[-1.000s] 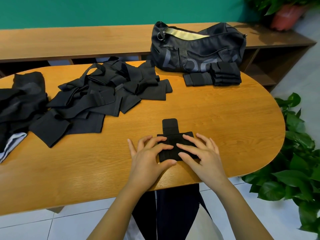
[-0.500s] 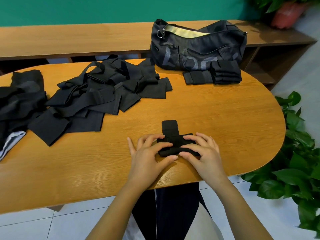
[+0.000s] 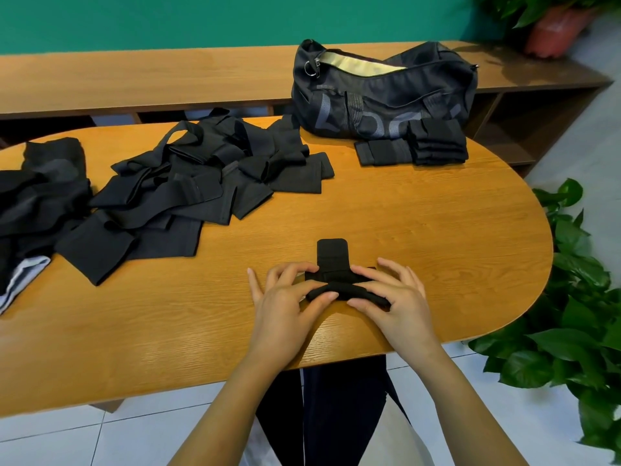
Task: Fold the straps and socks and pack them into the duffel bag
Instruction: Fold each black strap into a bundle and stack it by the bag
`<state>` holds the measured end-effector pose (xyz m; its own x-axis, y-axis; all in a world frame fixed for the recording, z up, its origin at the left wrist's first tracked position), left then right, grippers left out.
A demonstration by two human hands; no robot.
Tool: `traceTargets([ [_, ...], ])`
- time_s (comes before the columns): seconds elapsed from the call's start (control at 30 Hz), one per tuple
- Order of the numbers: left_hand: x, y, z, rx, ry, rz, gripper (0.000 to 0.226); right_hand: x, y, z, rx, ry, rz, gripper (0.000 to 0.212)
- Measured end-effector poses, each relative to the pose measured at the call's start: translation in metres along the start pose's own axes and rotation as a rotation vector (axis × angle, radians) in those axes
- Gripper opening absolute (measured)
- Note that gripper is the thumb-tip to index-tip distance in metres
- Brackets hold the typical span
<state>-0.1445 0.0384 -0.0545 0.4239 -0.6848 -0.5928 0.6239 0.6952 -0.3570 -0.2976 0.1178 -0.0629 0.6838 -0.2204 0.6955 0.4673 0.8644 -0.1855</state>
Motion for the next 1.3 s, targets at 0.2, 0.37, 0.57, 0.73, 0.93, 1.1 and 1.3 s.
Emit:
traceTargets([
  [0.2, 0.0, 0.001, -0.004, 0.04, -0.069, -0.033, 0.046, -0.001, -0.001, 0.001, -0.018, -0.006, 0.001, 0.044],
  [0.37, 0.0, 0.0, -0.004, 0.038, -0.064, -0.027, 0.042, -0.002, 0.0, 0.001, -0.018, -0.027, -0.008, 0.053],
  [0.57, 0.001, 0.0, -0.001, -0.004, -0.005, -0.002, 0.053, 0.0, 0.001, 0.004, -0.024, -0.028, -0.009, 0.043],
  [0.73, 0.001, 0.001, 0.001, -0.015, 0.001, 0.0, 0.052, 0.0, 0.0, 0.008, -0.067, -0.027, -0.01, 0.036],
  [0.93, 0.003, 0.002, 0.006, -0.064, 0.041, 0.031, 0.036, -0.015, 0.001, 0.008, -0.067, -0.096, -0.166, 0.03],
  [1.1, 0.009, 0.005, 0.013, -0.142, 0.156, 0.1, 0.032, -0.017, 0.001, 0.009, -0.06, -0.194, -0.201, 0.043],
  [1.3, 0.015, 0.006, 0.017, -0.192, 0.181, 0.139, 0.065, -0.023, 0.003, 0.008, -0.04, -0.19, -0.286, 0.076],
])
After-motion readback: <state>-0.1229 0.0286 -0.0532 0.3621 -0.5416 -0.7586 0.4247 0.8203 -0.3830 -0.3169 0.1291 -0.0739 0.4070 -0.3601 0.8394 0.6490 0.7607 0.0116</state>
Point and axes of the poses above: each hand's wrist, its own y-axis away from the middle knuckle, its own z-axis out of the back of the hand, x = y × z, the point moved 10 cm from there along -y, towards the middle knuckle, and after that the axes turned 10 degrees about -z, right-handed, at the moved point
